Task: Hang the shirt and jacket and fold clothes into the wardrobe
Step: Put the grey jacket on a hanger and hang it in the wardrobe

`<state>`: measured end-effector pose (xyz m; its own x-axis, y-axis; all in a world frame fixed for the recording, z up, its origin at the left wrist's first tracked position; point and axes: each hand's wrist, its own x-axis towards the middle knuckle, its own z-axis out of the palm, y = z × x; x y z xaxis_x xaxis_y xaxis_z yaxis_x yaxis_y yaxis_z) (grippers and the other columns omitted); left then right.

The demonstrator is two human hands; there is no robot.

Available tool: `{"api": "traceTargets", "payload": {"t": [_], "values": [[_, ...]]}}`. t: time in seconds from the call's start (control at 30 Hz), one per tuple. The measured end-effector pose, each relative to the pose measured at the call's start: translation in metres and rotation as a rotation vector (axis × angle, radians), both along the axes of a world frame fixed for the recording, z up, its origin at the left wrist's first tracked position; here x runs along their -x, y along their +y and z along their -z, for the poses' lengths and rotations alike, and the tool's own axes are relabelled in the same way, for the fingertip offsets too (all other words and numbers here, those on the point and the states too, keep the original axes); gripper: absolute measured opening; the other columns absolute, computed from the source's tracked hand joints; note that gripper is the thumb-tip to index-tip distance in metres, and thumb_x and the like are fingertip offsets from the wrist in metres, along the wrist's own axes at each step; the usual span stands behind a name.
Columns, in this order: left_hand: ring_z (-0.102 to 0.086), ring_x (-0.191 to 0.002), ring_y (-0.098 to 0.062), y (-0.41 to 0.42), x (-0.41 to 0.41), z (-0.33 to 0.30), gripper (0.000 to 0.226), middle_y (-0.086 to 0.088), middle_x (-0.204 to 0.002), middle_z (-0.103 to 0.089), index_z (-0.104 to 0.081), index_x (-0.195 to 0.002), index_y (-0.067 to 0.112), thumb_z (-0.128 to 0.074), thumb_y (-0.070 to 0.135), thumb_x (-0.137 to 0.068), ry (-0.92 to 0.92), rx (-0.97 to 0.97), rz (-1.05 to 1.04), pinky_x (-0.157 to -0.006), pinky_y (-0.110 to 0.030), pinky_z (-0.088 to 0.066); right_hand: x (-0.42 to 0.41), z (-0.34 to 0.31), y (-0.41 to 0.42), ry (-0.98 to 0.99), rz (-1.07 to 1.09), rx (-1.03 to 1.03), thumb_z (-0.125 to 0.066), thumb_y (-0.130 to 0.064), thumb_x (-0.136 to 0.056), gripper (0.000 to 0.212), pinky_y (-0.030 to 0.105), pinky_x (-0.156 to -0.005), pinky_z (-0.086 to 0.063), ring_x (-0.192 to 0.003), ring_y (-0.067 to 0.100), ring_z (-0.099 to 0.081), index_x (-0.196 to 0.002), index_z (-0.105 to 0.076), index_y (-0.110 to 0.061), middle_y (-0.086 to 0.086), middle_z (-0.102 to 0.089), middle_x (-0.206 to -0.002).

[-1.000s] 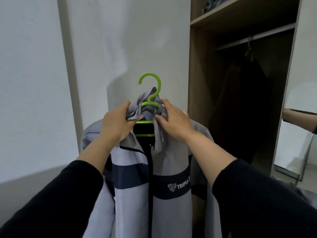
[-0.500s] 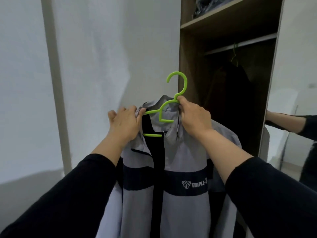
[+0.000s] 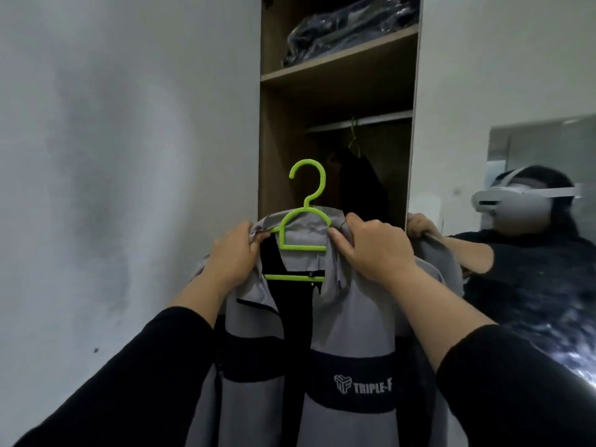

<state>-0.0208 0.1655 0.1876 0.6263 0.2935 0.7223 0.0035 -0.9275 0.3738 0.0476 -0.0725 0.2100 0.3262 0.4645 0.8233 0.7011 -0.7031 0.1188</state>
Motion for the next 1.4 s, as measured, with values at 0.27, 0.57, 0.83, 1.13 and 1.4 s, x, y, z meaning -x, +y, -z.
{"api": "traceTargets", "payload": {"t": [0.27,0.57,0.83,1.13,1.4], "values": [[-0.058,-0.091,-0.035,-0.022,-0.058,-0.013,0.035,-0.014,-0.100,-0.061,-0.047,-0.101,0.014,-0.032,0.046,-0.098,0.079,0.030,0.102,-0.081,-0.050,-0.048,-0.022,-0.026,-0.035,-0.127,0.144,0.147,-0.027,-0.048,-0.100,0.036,0.030,-0.052,-0.036,-0.074,0.028,-0.065,-0.106,-0.047,-0.019,0.005,-0.066,-0.084],[-0.045,-0.111,-0.033,-0.053,-0.148,-0.033,0.018,-0.012,-0.120,-0.049,-0.040,-0.109,0.017,-0.035,0.032,-0.101,0.134,-0.090,0.216,-0.086,-0.047,-0.040,-0.065,-0.032,-0.049,-0.219,0.448,0.166,-0.035,-0.040,-0.100,0.029,0.033,-0.052,-0.044,-0.069,0.037,-0.065,-0.099,-0.052,-0.016,0.014,-0.068,-0.083],[-0.052,-0.096,-0.031,-0.103,-0.209,-0.077,0.043,-0.015,-0.128,-0.045,-0.028,-0.140,0.015,-0.035,0.007,-0.098,0.361,0.772,0.784,-0.054,-0.036,-0.050,-0.056,-0.050,-0.023,-0.168,0.858,0.119,-0.035,-0.039,-0.100,0.026,0.031,-0.057,-0.035,-0.078,0.037,-0.065,-0.106,-0.055,-0.023,0.011,-0.067,-0.092],[-0.049,-0.121,-0.026,-0.079,-0.264,-0.085,0.048,-0.005,-0.147,-0.038,-0.022,-0.149,0.031,-0.029,0.033,-0.102,0.316,0.496,1.045,-0.097,-0.042,-0.047,-0.064,-0.086,0.015,-0.176,1.121,0.083,-0.044,-0.023,-0.097,0.017,0.029,-0.054,-0.031,-0.077,0.033,-0.064,-0.108,-0.057,-0.023,0.008,-0.065,-0.090],[0.006,-0.142,-0.042,-0.019,-0.299,-0.117,0.043,0.004,-0.157,0.014,-0.034,-0.140,0.042,-0.042,0.038,-0.098,0.035,-0.414,0.418,-0.110,-0.063,-0.013,-0.093,-0.114,0.062,-0.188,1.198,0.097,-0.045,-0.013,-0.094,0.022,0.031,-0.059,-0.032,-0.084,0.030,-0.064,-0.107,-0.062,-0.020,0.005,-0.062,-0.088]]}}
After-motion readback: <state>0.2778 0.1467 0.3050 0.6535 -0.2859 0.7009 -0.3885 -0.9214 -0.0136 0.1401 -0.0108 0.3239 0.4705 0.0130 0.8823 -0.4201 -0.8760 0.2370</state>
